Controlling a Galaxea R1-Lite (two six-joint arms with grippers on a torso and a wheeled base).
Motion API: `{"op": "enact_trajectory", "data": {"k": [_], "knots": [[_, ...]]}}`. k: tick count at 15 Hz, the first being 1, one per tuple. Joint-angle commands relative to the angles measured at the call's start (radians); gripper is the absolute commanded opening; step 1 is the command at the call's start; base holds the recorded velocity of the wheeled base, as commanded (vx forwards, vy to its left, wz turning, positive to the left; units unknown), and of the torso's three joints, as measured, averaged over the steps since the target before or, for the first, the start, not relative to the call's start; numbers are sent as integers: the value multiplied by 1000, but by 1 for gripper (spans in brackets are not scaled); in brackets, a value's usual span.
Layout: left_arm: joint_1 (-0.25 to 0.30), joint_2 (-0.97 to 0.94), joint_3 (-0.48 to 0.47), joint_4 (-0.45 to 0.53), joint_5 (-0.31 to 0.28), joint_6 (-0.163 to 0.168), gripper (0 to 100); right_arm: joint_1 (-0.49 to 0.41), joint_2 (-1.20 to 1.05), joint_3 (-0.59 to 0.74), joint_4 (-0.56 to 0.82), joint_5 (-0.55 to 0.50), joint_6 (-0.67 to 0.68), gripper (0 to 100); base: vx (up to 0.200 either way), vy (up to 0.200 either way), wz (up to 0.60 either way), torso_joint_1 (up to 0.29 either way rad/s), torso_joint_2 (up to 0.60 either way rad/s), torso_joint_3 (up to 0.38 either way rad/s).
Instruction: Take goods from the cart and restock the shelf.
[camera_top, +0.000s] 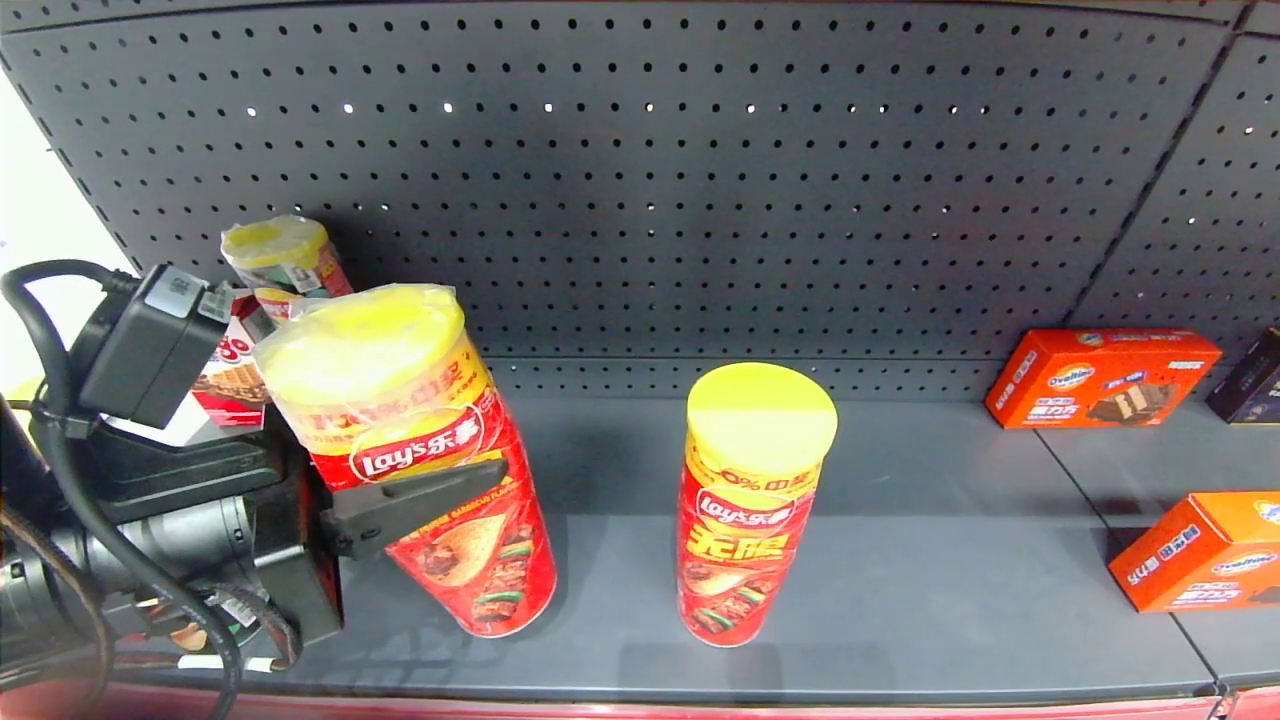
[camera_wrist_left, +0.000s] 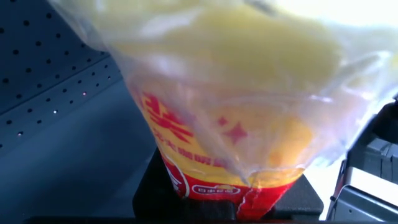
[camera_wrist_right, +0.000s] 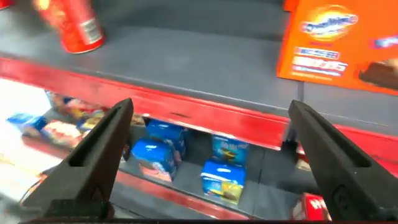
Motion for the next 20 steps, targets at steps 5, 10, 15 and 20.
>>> {"op": "enact_trajectory", "data": {"k": [5, 10, 15, 20], "knots": [[-26, 6, -3, 0, 0, 2, 0, -11, 4, 5, -10, -25, -22, 100, 0, 0, 0, 0, 0, 0], [-30, 0, -3, 1, 0, 2, 0, -11, 4, 28, -16, -119, 10, 100, 0, 0, 0, 0, 0, 0], [-26, 0, 14, 1, 2, 2, 0, -12, 4, 28, -11, -50, -37, 100, 0, 0, 0, 0, 0, 0], [-29, 74, -98, 7, 19, 12, 0, -12, 4, 28, -11, -50, -37, 100, 0, 0, 0, 0, 0, 0]]}}
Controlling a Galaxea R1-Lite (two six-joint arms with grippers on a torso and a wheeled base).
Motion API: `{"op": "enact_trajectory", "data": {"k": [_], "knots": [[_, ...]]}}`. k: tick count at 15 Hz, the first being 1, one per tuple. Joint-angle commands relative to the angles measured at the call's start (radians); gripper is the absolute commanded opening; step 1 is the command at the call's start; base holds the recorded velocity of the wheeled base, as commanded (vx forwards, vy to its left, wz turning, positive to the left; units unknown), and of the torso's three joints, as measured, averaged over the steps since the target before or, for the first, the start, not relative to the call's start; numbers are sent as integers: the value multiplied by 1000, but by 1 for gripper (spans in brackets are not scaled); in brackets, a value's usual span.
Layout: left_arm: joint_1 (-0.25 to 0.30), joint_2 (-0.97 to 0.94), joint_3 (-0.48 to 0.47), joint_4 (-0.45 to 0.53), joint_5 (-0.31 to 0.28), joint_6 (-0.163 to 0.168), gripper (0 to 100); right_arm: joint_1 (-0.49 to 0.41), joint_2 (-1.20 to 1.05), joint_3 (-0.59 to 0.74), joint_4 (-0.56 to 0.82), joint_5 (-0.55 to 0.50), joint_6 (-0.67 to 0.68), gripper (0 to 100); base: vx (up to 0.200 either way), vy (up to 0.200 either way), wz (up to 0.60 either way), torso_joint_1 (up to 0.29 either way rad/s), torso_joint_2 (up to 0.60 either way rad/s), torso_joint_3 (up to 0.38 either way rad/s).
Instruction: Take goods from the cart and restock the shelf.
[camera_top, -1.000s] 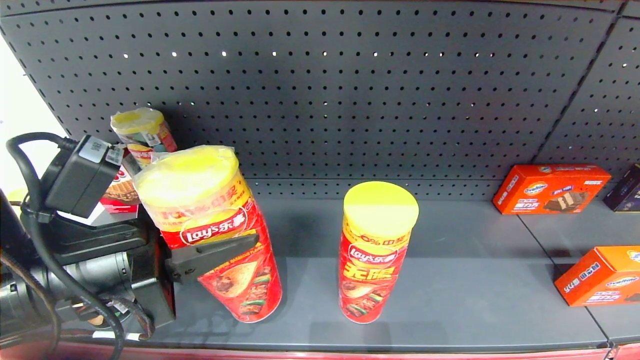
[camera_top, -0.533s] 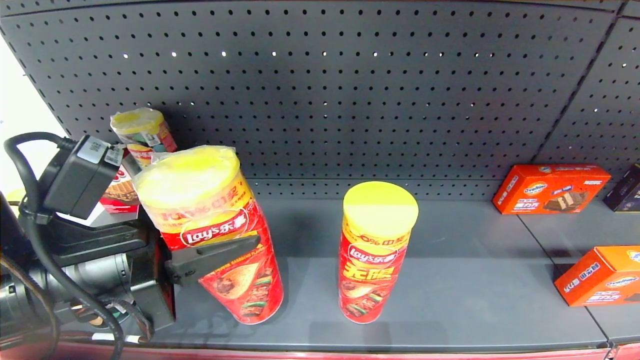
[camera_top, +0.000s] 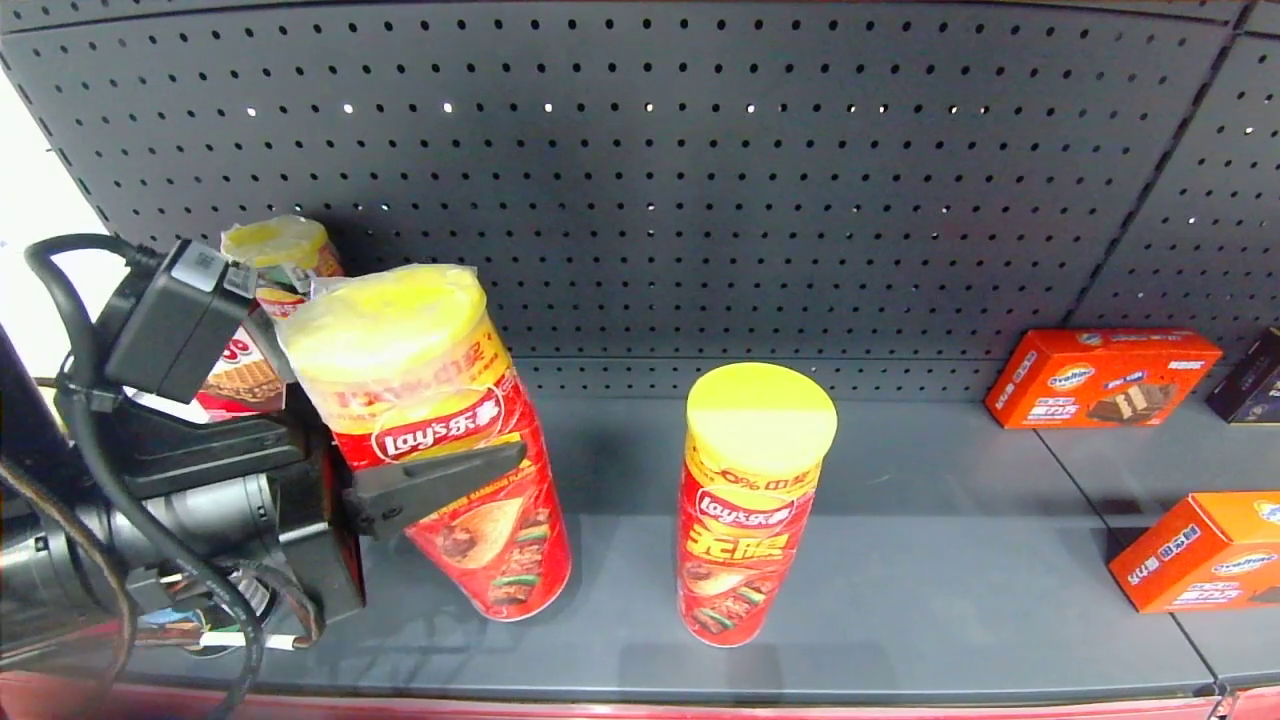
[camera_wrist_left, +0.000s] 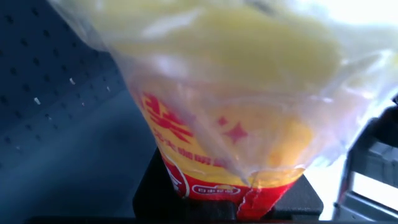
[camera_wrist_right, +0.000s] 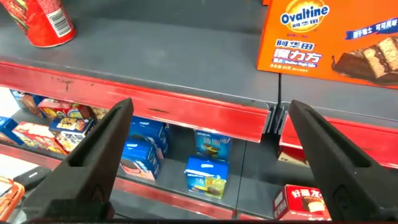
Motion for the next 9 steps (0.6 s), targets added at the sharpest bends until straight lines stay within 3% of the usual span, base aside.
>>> {"op": "enact_trajectory", "data": {"k": [1, 3, 7, 9], "knots": [[-10, 62, -70, 0, 19, 14, 0, 0, 2, 0, -1, 0, -1, 100, 0, 0, 0, 0, 0, 0], [-62, 88, -104, -4, 55, 41, 0, 0, 2, 0, -1, 0, -1, 100, 0, 0, 0, 0, 0, 0], [-61, 168, -159, 10, 75, 37, 0, 0, 2, 0, -1, 0, -1, 100, 0, 0, 0, 0, 0, 0], [-78, 269, -285, 7, 122, 41, 0, 0, 2, 0, -1, 0, -1, 100, 0, 0, 0, 0, 0, 0]]}}
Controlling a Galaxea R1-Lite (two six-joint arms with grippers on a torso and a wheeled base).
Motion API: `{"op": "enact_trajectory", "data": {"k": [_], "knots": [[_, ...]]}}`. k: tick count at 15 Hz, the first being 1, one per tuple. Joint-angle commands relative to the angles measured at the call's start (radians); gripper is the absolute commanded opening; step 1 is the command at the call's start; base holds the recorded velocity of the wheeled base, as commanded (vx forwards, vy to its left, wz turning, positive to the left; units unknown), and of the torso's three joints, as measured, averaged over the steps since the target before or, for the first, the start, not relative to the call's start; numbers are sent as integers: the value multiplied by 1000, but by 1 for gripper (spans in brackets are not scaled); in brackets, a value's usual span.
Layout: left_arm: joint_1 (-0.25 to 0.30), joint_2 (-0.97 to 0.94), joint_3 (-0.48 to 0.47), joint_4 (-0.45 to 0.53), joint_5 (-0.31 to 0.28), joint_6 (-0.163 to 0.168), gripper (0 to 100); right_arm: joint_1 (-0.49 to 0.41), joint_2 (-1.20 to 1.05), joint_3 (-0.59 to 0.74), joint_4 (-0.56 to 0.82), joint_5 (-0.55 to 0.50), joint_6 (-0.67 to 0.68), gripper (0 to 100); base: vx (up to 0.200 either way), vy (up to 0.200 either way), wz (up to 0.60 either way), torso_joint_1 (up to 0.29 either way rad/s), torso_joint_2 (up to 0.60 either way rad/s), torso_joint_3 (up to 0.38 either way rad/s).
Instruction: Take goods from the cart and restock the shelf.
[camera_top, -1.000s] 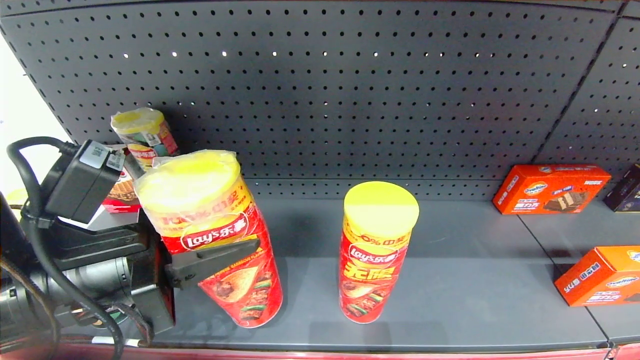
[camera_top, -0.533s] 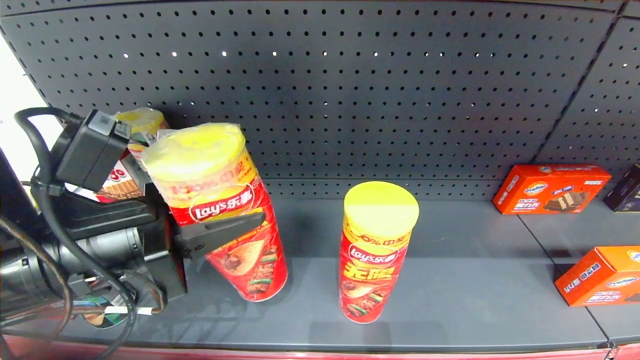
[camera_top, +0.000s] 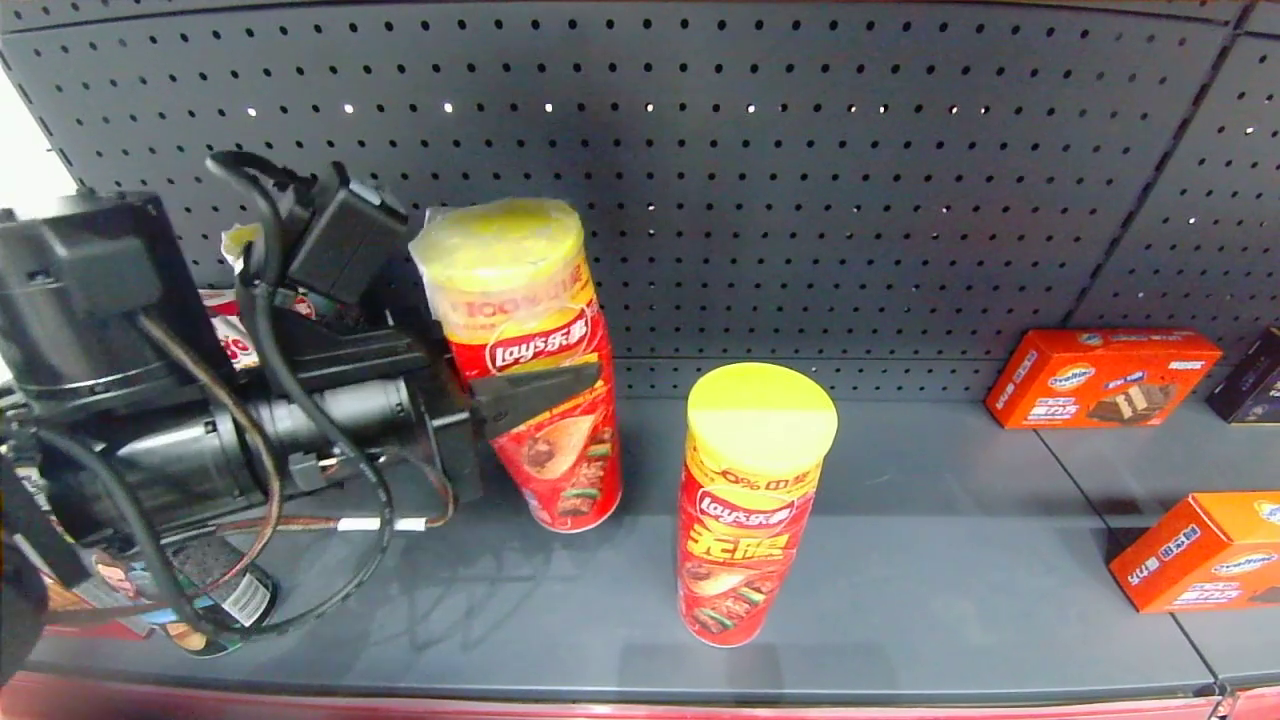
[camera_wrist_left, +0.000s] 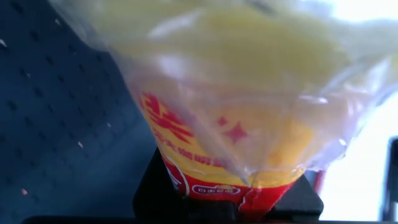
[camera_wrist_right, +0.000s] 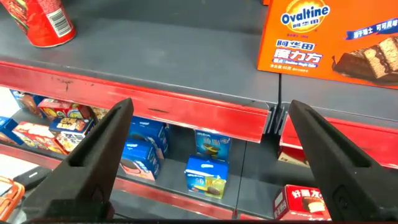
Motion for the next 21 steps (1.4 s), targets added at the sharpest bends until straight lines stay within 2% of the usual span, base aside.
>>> {"op": "enact_trajectory", "data": {"k": [1, 4, 7, 10, 13, 16, 21], "knots": [[-7, 128, -114, -1, 20, 1, 0, 0, 2, 0, 0, 0, 0, 100, 0, 0, 0, 0, 0, 0], [-25, 197, -183, 67, 13, 21, 0, 0, 2, 0, 0, 0, 0, 100, 0, 0, 0, 0, 0, 0], [-27, 260, -218, 62, 8, 38, 0, 0, 2, 0, 0, 0, 0, 100, 0, 0, 0, 0, 0, 0], [-28, 340, -309, 61, 8, 54, 0, 0, 2, 0, 0, 0, 0, 100, 0, 0, 0, 0, 0, 0], [-30, 401, -373, 56, 8, 55, 0, 0, 2, 0, 0, 0, 0, 100, 0, 0, 0, 0, 0, 0], [-41, 435, -395, 53, 10, 57, 0, 0, 2, 0, 0, 0, 0, 100, 0, 0, 0, 0, 0, 0], [-58, 499, -422, -9, 10, 55, 0, 0, 2, 0, 0, 0, 0, 100, 0, 0, 0, 0, 0, 0]]}}
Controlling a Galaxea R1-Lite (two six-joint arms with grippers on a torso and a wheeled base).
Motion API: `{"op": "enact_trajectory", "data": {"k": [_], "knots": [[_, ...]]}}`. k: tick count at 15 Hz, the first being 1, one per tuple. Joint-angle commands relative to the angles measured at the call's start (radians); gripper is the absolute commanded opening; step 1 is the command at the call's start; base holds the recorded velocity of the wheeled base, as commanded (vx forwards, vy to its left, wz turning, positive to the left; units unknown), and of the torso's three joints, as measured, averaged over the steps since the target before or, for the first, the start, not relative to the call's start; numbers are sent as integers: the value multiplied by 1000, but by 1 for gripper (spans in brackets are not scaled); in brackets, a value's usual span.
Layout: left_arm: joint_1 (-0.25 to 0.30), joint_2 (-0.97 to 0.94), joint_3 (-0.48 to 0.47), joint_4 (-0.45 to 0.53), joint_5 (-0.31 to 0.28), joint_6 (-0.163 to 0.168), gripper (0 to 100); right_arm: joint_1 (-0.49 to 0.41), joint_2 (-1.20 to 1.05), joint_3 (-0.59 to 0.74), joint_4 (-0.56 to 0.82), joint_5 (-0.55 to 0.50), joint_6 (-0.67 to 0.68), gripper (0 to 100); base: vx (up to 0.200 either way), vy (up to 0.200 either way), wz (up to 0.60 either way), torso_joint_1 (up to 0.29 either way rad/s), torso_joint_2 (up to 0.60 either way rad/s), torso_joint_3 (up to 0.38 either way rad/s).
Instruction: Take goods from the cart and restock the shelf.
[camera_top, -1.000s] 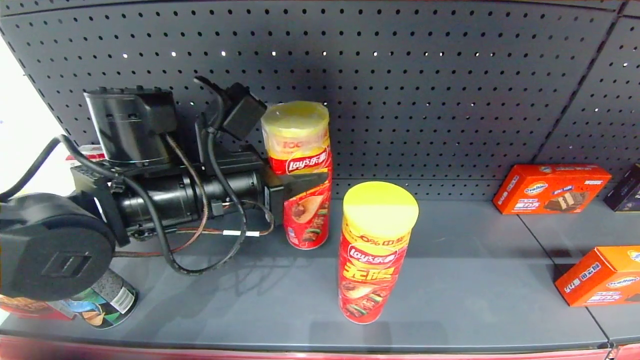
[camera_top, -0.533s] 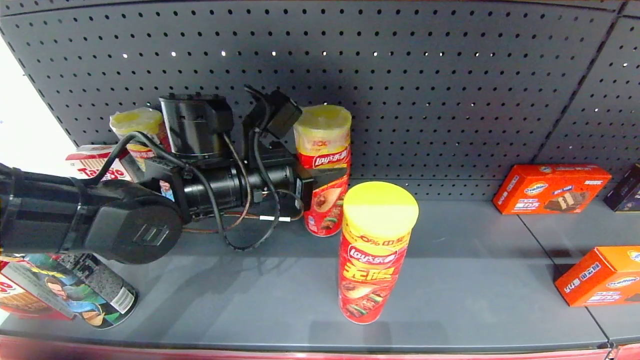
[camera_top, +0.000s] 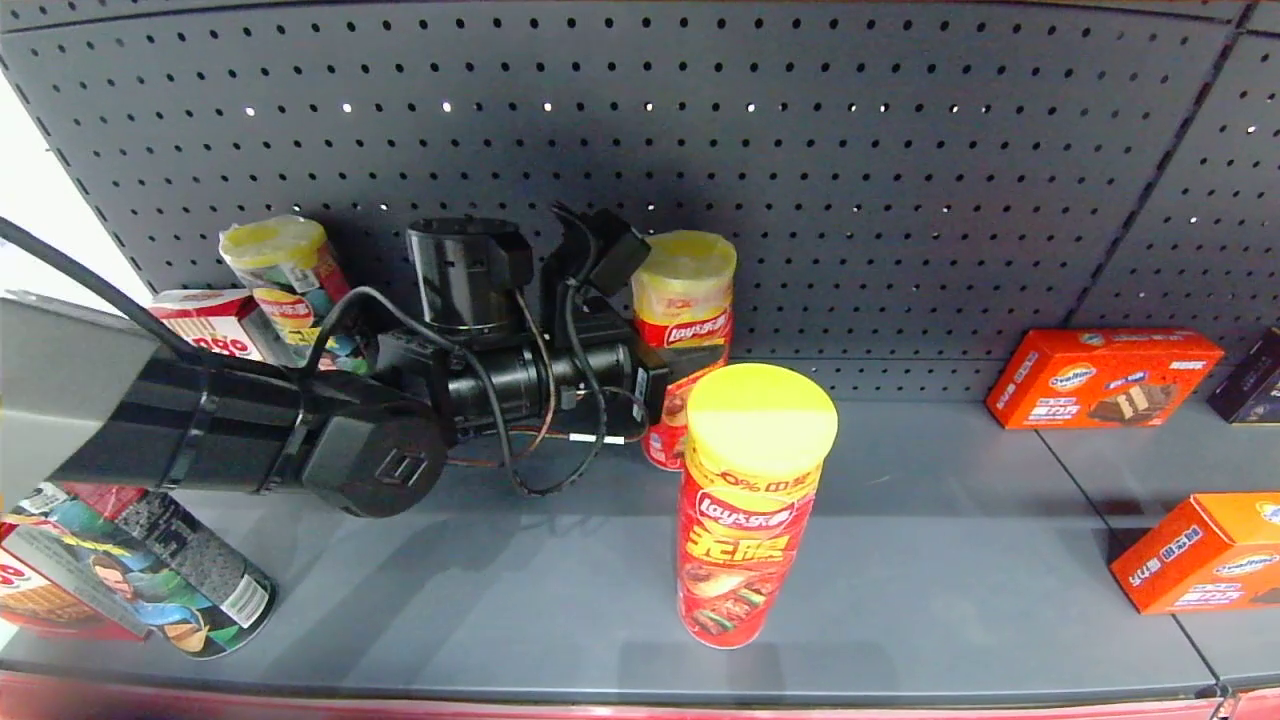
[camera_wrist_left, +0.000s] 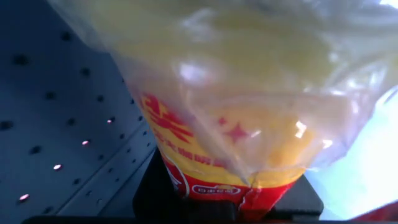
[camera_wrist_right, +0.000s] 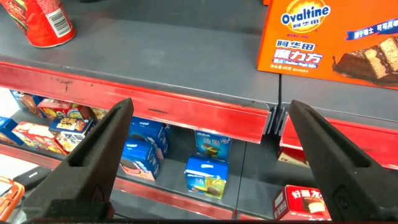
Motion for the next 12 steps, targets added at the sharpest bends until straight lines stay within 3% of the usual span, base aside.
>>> {"op": "enact_trajectory", "data": {"k": [1, 2, 3, 8, 12], "knots": [[-4, 28, -4, -3, 0, 1, 0, 2, 1, 0, 0, 0, 0, 100, 0, 0, 0, 0, 0, 0], [-5, 31, -2, -3, 0, 1, 0, 0, 1, 0, 0, 0, 0, 100, 0, 0, 0, 0, 0, 0], [-7, 36, -1, -3, 1, 1, 100, 0, 1, 0, 0, 0, 0, 100, 0, 0, 0, 0, 0, 0], [1, -30, 30, -3, 14, 0, 100, 0, 1, 0, 0, 0, 0, 100, 0, 0, 0, 0, 0, 0], [-2, -155, 179, -3, 86, -2, 100, 0, 1, 0, 0, 0, 0, 100, 0, 0, 0, 0, 0, 0]]}}
